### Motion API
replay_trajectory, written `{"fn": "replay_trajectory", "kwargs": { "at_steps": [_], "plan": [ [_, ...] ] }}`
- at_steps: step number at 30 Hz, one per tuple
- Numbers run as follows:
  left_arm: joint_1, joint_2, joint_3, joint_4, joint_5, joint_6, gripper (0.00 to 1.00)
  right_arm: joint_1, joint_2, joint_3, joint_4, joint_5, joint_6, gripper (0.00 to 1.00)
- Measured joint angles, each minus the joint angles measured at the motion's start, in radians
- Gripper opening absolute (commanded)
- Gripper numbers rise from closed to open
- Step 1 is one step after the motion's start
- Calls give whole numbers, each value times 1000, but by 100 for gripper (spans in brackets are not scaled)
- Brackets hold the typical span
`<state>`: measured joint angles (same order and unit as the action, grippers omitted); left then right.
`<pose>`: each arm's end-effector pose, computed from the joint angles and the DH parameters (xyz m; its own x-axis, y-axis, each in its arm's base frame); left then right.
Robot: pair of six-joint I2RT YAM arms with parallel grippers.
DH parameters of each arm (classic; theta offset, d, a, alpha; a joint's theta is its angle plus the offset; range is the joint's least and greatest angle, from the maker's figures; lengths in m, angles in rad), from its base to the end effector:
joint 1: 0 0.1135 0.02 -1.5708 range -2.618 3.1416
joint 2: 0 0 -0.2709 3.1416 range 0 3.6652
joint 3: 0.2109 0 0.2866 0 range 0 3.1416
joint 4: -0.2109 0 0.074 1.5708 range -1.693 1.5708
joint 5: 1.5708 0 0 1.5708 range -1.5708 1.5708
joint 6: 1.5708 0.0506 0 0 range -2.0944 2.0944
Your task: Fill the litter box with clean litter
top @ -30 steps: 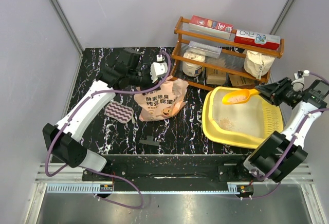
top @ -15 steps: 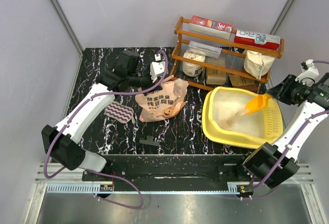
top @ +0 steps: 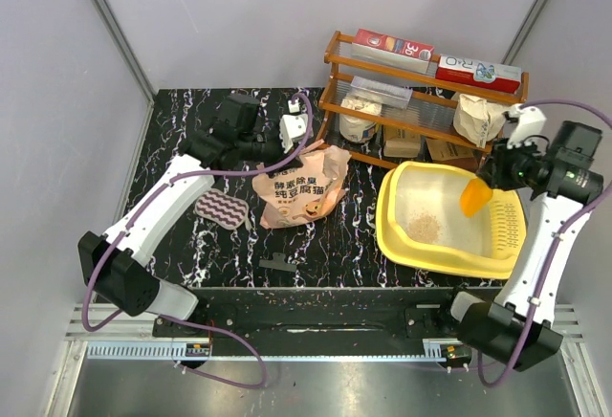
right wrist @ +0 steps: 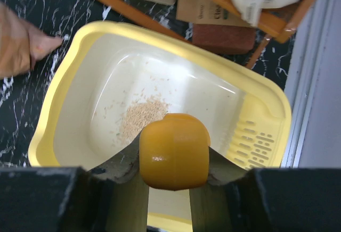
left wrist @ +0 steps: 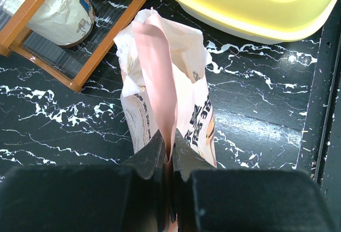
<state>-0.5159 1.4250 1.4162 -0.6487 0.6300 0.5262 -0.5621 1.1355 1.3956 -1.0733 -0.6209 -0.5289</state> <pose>0.2918 -0.1998 0.3688 -0.0557 0.4982 -0.8653 0.9624 0.2574 0.0862 0.2190 -0.1032 0.4055 -0.5788 -0.1205 -0.8065 -0.2279 0.9735 0.0182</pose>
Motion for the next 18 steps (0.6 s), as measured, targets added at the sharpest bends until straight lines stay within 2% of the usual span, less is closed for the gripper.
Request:
{"fn": "replay_trajectory", "kwargs": {
  "at_steps": [5, 9, 13, 18],
  "plan": [
    [0, 6, 10, -10, -1, 7, 8, 164, -54, -19, 3, 109, 2, 0],
    [0, 6, 10, -11, -1, 16, 8, 201, -15, 137, -3, 105, 102, 0],
    [0, 6, 10, -11, -1, 18, 8, 210, 93, 367, 105, -19, 339, 0],
    [0, 18, 22, -12, -2, 18, 8, 357, 160, 340, 327, -142, 658, 0]
  ]
}}
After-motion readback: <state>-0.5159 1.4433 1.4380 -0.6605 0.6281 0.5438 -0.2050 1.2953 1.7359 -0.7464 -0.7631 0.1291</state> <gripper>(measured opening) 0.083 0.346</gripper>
